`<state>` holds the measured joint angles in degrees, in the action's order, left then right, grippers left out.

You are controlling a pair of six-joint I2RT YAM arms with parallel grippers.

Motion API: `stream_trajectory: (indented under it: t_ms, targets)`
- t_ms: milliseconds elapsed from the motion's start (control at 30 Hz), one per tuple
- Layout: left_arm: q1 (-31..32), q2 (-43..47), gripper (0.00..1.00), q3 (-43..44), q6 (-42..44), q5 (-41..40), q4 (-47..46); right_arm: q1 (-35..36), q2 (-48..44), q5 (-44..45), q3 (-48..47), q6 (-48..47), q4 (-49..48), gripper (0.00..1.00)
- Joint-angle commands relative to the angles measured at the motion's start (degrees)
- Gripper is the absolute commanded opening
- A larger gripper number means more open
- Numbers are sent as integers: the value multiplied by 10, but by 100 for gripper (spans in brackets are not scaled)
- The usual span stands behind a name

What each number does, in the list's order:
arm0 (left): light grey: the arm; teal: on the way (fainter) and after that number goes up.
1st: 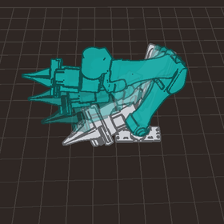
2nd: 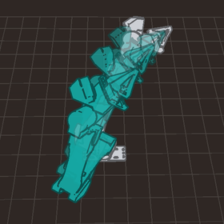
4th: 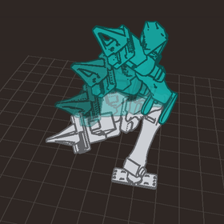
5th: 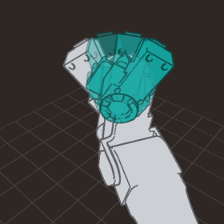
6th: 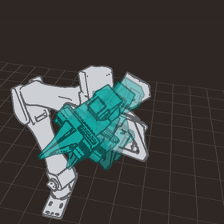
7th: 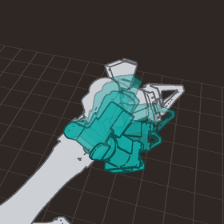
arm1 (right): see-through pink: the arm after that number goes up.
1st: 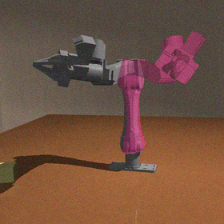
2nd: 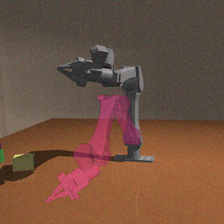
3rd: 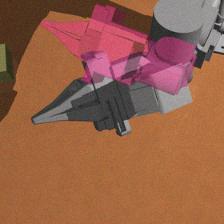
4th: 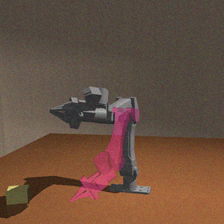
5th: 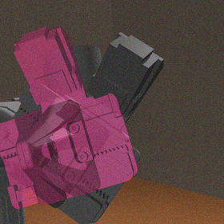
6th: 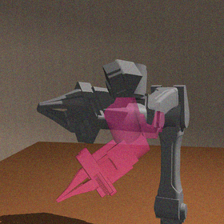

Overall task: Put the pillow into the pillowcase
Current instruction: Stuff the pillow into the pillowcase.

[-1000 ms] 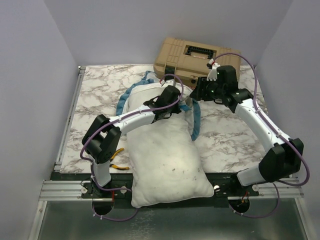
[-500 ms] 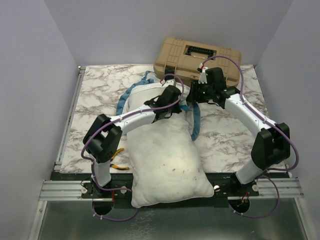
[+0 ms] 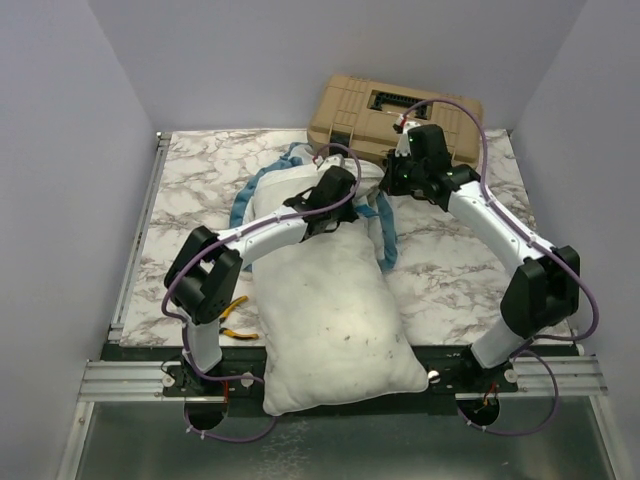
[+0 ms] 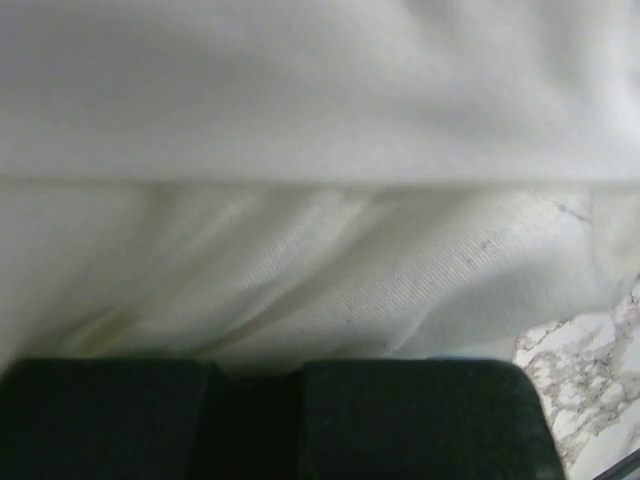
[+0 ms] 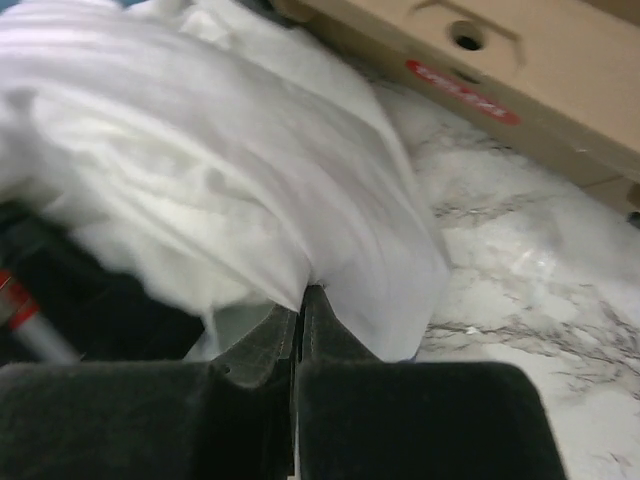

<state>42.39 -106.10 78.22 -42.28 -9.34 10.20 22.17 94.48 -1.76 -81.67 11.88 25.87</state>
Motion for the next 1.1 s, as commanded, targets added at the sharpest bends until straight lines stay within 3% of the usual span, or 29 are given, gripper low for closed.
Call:
stream_trajectory:
  t_ms: [0,100,200,333,433,633,800,1067]
  targets:
    - [-46,-3,0,-3,-1,-31,102,0,-66,-170,-16,-6,16,0]
    - [-48,-3,0,27,5,-50,120,0,-104,-339,22,6,-11,0]
    - [-47,-22,0,59,4,-54,147,0,-149,-423,67,43,-51,0]
    - [-45,-11,1,62,2,-41,154,0,-165,-416,98,66,-62,0]
    - [-45,34,16,55,-7,1,154,-1,-151,-413,102,74,-60,0]
    - [-47,147,48,4,-57,164,169,0,-122,-379,104,81,-51,0]
    - [-47,239,51,-63,-95,198,228,0,-111,-368,94,70,-35,0]
    - [-44,374,49,-153,-226,91,217,0,-103,-382,92,84,-41,0]
